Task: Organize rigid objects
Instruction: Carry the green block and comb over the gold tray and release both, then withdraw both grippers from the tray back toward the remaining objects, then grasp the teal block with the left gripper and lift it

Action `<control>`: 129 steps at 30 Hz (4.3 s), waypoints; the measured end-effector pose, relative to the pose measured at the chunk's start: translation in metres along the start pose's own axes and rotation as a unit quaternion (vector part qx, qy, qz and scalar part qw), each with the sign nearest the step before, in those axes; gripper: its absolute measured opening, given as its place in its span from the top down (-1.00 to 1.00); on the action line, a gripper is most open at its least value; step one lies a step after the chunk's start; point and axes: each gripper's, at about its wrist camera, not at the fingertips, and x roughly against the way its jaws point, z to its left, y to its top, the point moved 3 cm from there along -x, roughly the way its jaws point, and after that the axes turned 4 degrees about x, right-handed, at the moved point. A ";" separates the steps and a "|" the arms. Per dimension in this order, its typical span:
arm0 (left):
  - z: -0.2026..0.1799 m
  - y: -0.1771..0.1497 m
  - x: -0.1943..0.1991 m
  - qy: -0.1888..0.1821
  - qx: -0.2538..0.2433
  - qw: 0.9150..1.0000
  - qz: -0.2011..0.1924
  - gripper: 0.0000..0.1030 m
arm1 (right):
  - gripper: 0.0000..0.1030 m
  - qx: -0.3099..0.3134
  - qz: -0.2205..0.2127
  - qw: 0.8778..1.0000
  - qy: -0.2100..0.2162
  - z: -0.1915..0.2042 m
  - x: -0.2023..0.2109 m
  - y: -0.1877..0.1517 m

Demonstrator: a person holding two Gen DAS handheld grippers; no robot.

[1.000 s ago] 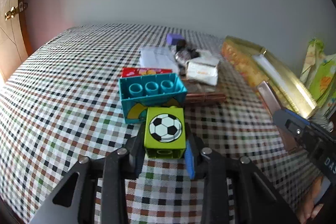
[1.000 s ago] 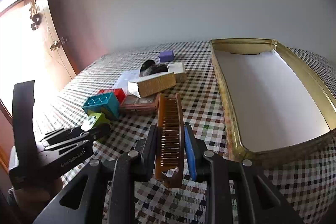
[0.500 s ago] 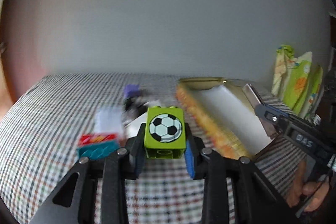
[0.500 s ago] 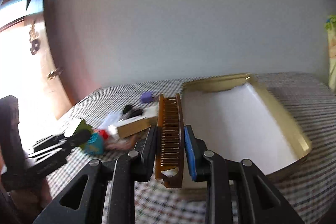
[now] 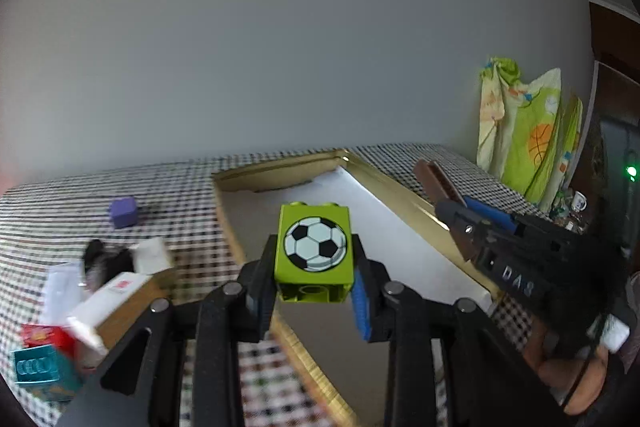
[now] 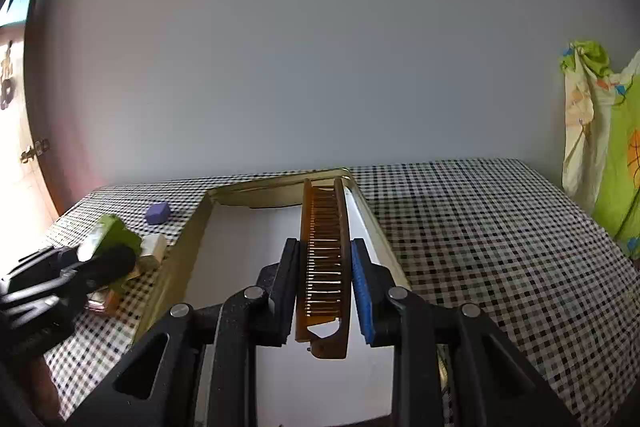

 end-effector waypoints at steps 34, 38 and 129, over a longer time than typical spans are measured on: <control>-0.014 -0.006 -0.024 0.082 -0.027 0.996 -0.019 -0.79 | -0.32 -0.024 0.035 0.999 -0.016 -0.020 -0.015 -0.013; -0.012 -0.003 -0.011 0.100 -0.028 0.993 -0.064 -0.99 | -0.34 -0.052 0.005 0.999 -0.011 -0.029 -0.004 -0.012; 0.207 -0.076 0.071 0.155 0.228 0.957 0.096 -0.41 | -0.54 -0.035 0.007 0.998 0.058 0.156 0.003 -0.023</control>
